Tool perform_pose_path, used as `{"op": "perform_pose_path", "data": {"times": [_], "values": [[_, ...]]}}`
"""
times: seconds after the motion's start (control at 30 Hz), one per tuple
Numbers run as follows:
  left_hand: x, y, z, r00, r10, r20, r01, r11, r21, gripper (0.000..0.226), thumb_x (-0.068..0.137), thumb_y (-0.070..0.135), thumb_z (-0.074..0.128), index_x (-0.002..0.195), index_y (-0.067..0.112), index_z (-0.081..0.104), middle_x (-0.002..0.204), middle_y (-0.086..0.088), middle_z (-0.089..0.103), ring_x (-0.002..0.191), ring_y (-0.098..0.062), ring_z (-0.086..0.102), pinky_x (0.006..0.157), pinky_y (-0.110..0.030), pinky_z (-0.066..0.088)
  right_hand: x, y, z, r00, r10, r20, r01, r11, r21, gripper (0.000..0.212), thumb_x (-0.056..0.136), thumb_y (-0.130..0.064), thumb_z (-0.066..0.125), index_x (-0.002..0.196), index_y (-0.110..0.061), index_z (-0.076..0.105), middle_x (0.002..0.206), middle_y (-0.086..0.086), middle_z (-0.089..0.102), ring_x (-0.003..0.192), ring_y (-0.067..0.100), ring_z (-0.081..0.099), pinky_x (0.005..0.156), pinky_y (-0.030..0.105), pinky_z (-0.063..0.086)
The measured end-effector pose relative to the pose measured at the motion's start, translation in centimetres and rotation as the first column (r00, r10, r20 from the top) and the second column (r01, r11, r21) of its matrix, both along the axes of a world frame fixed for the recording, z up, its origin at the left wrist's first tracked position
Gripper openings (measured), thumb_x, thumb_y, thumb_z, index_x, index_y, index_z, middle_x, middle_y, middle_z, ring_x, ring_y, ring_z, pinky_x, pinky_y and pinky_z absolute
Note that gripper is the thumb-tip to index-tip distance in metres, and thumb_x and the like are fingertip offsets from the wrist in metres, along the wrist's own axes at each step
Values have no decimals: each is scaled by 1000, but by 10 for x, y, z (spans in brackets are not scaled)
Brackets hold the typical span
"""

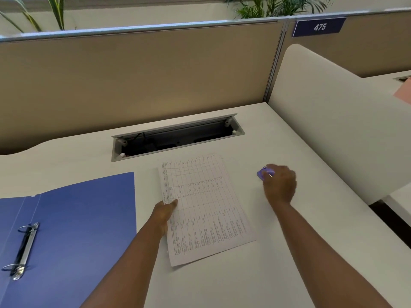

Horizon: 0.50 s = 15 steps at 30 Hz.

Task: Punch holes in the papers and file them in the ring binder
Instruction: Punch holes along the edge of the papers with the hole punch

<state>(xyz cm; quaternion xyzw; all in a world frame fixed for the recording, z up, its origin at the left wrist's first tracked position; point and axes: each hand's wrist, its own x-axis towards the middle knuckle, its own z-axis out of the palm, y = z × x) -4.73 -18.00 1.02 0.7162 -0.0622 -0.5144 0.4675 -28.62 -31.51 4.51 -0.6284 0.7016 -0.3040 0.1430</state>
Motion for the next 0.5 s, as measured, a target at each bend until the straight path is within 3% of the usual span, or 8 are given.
{"op": "perform_pose_path", "data": {"times": [0.07,0.13,0.2,0.3,0.4,0.5], "values": [[0,0,-1,1000,-4,3,4,1000,-11,47,94,19,51,137,4,42,135,-20,52,121,-39,50,100,-53,42,-14,-15,0,993,-63,-104,70,995,65,42,85,-20,59,126,-10,54,123,20,55,116,39,46,91,44,40],[0,0,-2,1000,-9,7,9,1000,-25,46,94,18,50,137,4,42,135,-20,51,121,-39,50,99,-52,42,-27,-26,-2,993,-49,-111,77,963,260,56,88,-31,57,136,-9,40,130,21,50,121,40,45,97,45,38],[0,1,-3,1000,-9,9,10,999,-35,46,94,18,50,137,4,42,137,-19,50,123,-38,49,102,-52,41,-33,-31,-7,999,11,-49,9,927,374,53,91,-34,52,133,-4,41,127,23,54,118,39,49,94,41,40],[1,2,-3,1000,-9,-5,9,999,-45,44,94,17,50,136,5,42,136,-18,51,122,-38,49,100,-51,41,-33,-26,-12,1000,18,14,-22,936,351,40,92,-28,51,119,2,52,121,24,56,110,39,54,87,38,42],[1,3,-5,1000,-15,2,15,998,-66,45,95,18,49,137,7,41,138,-17,50,123,-37,48,103,-53,40,-28,-21,-14,999,-3,48,-14,931,365,38,90,-25,54,115,3,53,119,23,57,108,39,55,85,38,42],[1,6,-5,1000,-14,20,16,995,-95,46,95,19,48,139,8,40,139,-16,49,125,-36,48,105,-53,39,-20,-17,-14,983,-22,181,-54,914,403,31,90,-23,54,109,1,53,112,20,60,102,35,56,77,33,38]]}}
